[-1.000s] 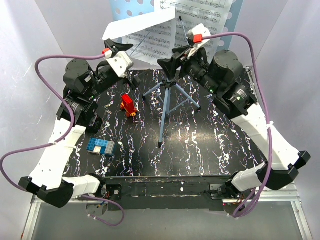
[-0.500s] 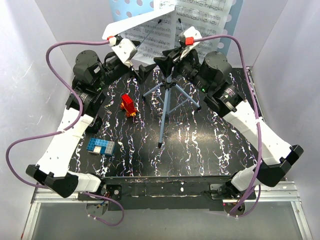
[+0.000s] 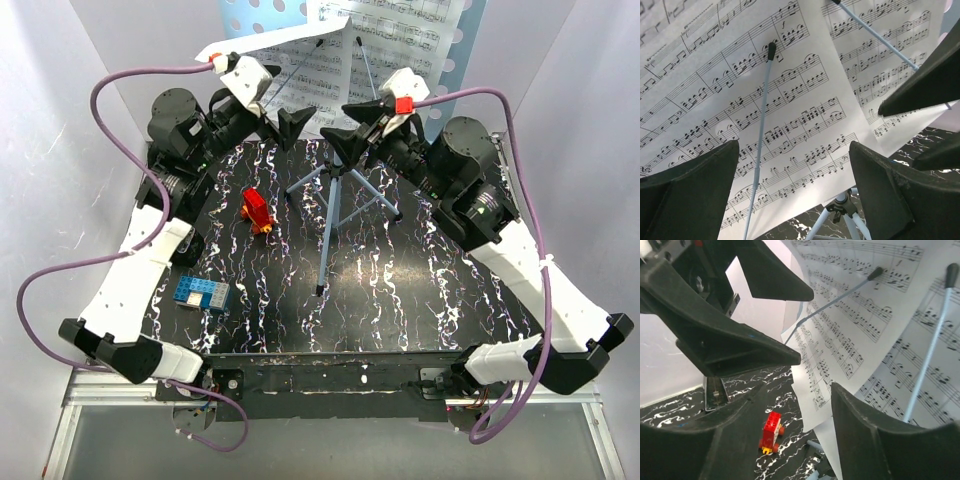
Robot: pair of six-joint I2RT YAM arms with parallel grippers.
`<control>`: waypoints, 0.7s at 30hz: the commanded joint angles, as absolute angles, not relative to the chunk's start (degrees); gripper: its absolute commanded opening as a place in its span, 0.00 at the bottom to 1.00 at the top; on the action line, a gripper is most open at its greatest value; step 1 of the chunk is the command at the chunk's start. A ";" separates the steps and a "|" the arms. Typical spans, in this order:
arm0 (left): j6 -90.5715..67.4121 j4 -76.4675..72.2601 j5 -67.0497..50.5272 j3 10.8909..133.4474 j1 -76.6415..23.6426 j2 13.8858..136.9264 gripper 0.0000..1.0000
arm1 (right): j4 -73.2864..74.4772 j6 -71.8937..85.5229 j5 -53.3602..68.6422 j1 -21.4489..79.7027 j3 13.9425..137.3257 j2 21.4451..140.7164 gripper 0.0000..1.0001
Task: Pack up the instrument practice props
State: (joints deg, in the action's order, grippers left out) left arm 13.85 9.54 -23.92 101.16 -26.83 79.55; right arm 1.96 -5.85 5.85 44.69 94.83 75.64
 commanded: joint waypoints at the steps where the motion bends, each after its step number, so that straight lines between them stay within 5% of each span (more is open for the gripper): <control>1: 13.10 9.14 -22.85 104.15 -26.89 81.65 0.91 | -0.09 -7.65 1.33 44.47 95.27 74.53 0.67; 7: 13.62 9.32 -23.73 103.45 -26.89 82.18 0.91 | 1.84 -8.26 -4.91 44.47 97.91 76.20 0.75; 21: 10.73 9.05 -26.90 100.73 -26.81 81.48 0.86 | 2.64 -7.12 -14.33 45.26 104.41 82.00 0.75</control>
